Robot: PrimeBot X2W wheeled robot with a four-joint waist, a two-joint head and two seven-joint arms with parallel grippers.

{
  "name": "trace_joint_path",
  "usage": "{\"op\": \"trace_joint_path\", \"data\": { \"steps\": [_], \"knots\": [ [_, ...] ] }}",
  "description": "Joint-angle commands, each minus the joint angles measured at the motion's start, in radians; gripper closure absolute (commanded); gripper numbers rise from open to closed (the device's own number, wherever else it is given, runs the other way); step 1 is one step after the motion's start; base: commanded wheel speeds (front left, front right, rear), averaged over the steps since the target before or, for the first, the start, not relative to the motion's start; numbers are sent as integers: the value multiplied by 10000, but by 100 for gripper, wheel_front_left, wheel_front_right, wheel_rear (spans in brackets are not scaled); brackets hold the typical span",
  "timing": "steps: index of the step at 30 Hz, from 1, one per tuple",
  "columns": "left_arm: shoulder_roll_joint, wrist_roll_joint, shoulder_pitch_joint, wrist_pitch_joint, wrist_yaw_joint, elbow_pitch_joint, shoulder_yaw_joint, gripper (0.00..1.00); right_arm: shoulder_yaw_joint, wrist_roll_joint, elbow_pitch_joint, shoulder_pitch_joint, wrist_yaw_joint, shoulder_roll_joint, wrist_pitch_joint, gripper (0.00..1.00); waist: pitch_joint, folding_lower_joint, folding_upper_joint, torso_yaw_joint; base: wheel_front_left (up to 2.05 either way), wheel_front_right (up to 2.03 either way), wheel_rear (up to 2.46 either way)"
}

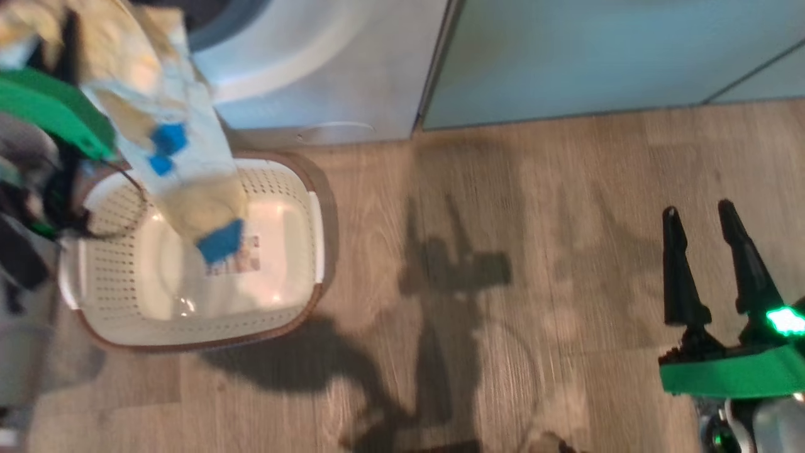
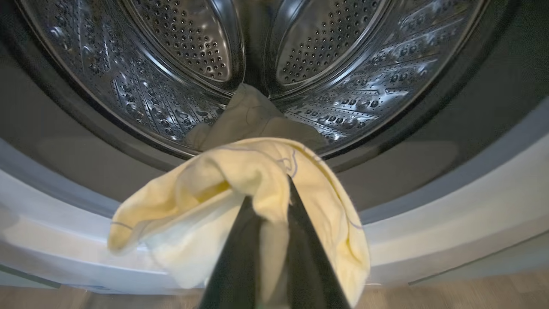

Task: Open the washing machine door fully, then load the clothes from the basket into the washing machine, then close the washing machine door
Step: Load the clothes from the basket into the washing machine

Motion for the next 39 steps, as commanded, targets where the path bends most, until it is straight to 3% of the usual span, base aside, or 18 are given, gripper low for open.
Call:
{"op": "trace_joint_path", "data": {
  "steps": [1, 11, 21, 30, 39],
  "knots": [
    [907, -82, -799, 409, -73, -254, 493, 100, 268, 159, -377, -315, -29, -110, -96, 0, 645, -2, 0, -456, 0, 0, 0],
    [2500, -282, -3498, 2805, -282, 163, 467, 100, 574, 750, -499, -907, -29, -110, -96, 0, 1910, -2, 0, -1175, 0, 0, 0],
    [3213, -3, -5274, 3385, -277, 802, 234, 100, 774, 1057, -529, -1053, -29, -110, -97, 0, 2508, -2, 0, -1732, 0, 0, 0],
    [4188, 1183, -6953, 1516, -198, 815, -50, 100, 1084, 1417, -551, -1035, -29, -110, -97, 0, 3123, -2, 0, -2432, 0, 0, 0],
    [4234, 2305, -8838, -1721, 155, 1128, -530, 100, 1192, 1501, -580, -1109, -29, -110, -97, 0, 3527, -2, 0, -2596, 0, 0, 0]
  ]
}}
